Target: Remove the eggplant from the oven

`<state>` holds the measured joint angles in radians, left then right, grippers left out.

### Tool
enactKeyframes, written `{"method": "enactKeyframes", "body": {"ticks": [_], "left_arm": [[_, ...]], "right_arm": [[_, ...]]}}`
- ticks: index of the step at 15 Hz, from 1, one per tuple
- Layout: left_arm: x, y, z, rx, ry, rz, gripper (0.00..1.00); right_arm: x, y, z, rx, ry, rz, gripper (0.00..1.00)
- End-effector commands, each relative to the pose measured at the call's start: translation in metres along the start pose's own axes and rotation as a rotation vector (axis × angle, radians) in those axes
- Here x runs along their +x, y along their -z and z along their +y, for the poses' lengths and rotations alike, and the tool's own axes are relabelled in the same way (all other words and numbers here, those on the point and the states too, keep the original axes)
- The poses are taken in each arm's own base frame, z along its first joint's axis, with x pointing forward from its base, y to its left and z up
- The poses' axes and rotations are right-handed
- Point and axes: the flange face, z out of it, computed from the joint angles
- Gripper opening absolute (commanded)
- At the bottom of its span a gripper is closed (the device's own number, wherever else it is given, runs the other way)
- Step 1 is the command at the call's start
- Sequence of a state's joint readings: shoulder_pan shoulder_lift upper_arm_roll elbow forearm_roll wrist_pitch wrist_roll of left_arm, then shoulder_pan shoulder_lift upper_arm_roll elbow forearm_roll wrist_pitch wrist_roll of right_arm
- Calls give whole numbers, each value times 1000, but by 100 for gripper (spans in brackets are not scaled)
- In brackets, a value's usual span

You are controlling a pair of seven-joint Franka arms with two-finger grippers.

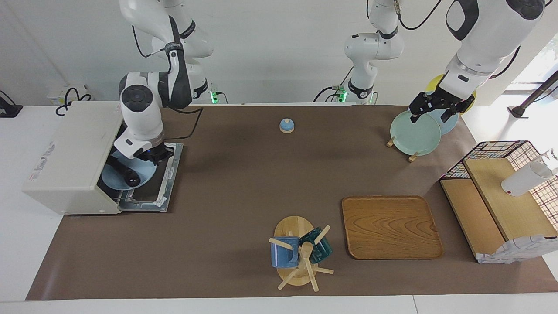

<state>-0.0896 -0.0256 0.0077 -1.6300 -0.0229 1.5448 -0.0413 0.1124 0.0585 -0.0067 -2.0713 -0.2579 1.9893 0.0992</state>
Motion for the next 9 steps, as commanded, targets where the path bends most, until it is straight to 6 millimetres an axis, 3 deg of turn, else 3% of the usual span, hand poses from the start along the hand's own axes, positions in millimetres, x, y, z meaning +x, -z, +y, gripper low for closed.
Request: {"method": "enactKeyframes", "body": {"ticks": [1,3,4,6,7,8,9], "left_arm": [[-8,0,-1,-8,-2,12,100],[-8,0,-1,-8,-1,10,100],[-8,0,-1,-8,-1,10,100],[-8,0,-1,-8,2,10,100],[-8,1,-5,-9,8,15,100],[-8,1,-5,-11,10,15,100],[-8,1,-5,-9,8,17,100]], "right_arm": [[20,57,-82,7,-51,9,0],[17,87,-155,36,-58,52,0],[17,98,-200,33,-96,59,0],[35,108,-292,-12,-184,24,0],[42,113,-324,-26,-216,22,0],[43,118,-369,-16,-239,42,0],[41,117,-394,6,-248,57,0]]}}
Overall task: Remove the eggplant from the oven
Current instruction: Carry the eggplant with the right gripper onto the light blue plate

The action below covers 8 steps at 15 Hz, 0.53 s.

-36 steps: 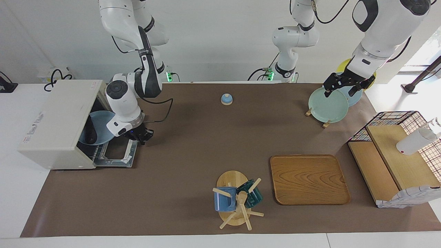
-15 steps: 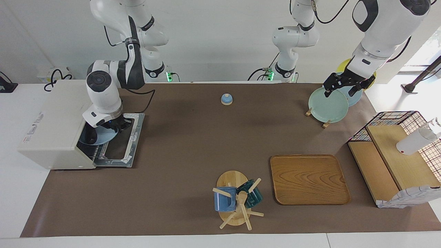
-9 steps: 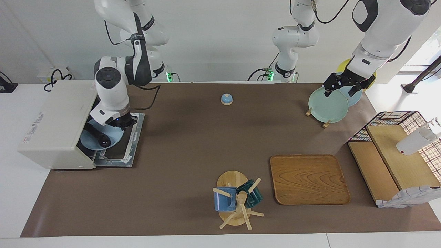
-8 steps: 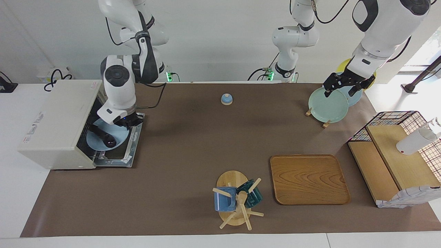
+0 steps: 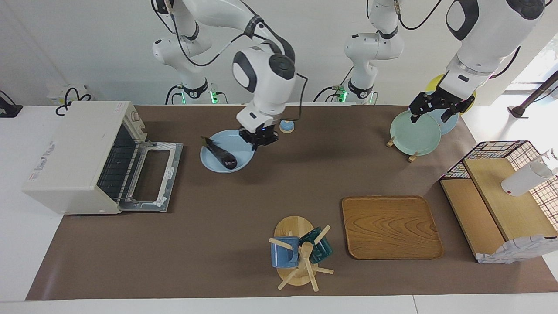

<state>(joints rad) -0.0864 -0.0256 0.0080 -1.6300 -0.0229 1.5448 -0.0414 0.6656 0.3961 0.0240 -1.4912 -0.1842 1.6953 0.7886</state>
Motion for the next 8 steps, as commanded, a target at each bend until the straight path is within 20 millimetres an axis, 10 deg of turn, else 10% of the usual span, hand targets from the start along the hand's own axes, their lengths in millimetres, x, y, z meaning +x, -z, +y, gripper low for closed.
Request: {"method": "enactKeyframes", "body": {"ticks": [1,8], "left_arm": [[-7,1,-3,-9,5,15,100],[-7,2,-2,-9,6,20,100]], "right_arm": [[15,-5,-69,60,-53,-12,0],[-20,-43,-109,231,-49,-4,0]]}}
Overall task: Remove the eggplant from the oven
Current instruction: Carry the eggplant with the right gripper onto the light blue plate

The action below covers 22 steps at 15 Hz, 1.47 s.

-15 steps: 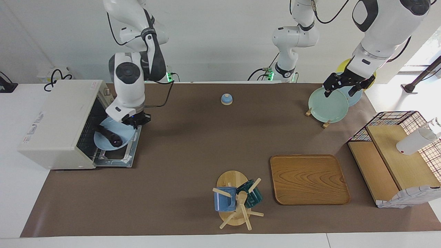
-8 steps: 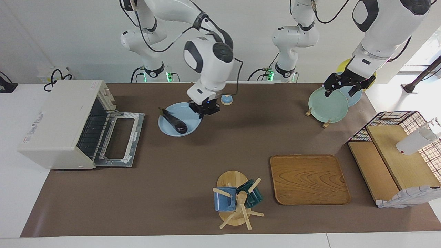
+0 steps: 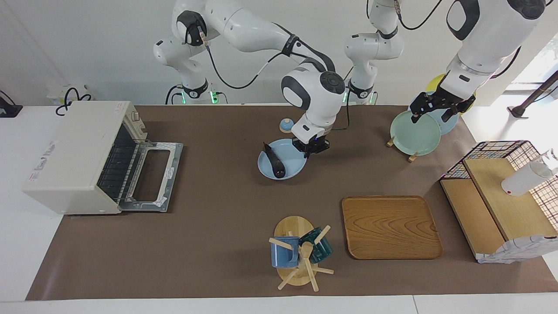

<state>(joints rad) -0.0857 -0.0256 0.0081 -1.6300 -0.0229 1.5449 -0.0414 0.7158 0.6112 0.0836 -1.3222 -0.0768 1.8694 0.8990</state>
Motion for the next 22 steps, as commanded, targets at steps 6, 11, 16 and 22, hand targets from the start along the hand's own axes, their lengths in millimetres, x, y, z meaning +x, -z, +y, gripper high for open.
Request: {"method": "enactKeyframes", "body": {"ticks": [6,11,16,22], "left_arm": [[-7,2,-3,-11,12,22,100],[-6,3,-2,-10,32,33,100],[-8,-15,42,-6,25,12,100],[-17,-76,160,-51,91,43,100]], "right_arm": [[-8,-5,-5,167,-12,107,32],[30,78,72,-9,35,114,21],[73,65,251,-239,-62,-121,0],[59,-32,354,-255,19,-78,0]]}}
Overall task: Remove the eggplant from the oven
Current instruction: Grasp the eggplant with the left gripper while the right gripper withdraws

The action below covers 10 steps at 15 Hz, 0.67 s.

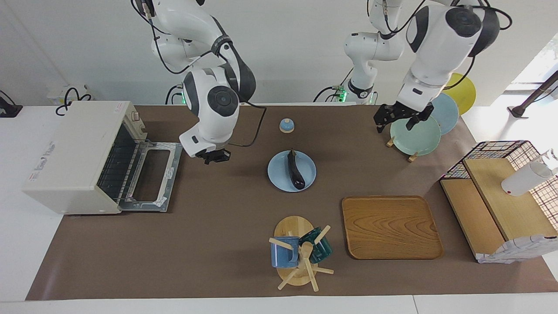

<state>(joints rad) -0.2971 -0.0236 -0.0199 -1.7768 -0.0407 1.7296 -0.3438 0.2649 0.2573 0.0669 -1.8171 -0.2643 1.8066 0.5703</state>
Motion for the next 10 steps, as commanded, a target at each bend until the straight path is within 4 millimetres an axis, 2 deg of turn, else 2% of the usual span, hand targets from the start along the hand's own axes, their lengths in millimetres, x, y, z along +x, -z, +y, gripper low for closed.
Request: {"method": "enactKeyframes", "body": {"ticks": [1,2,4,6,9,10], "left_arm": [[-12,-39,53,-48,41,22,100],[-17,-50,77,-58,40,36,100],[-27,-94,133,-71,25,56,100],[-37,-138,178,-84,-11,73,100],[-41,-182,201,-92,-70,92,100],[-46,-203,213,-86,-89,84,100]], "right_arm": [[-18,-43,38,14,74,31,0],[-14,-48,46,20,66,31,0],[-15,-64,47,31,71,38,0],[-11,-82,55,54,55,52,0],[-5,-94,65,59,62,41,0],[-4,-98,67,59,76,37,0]]}}
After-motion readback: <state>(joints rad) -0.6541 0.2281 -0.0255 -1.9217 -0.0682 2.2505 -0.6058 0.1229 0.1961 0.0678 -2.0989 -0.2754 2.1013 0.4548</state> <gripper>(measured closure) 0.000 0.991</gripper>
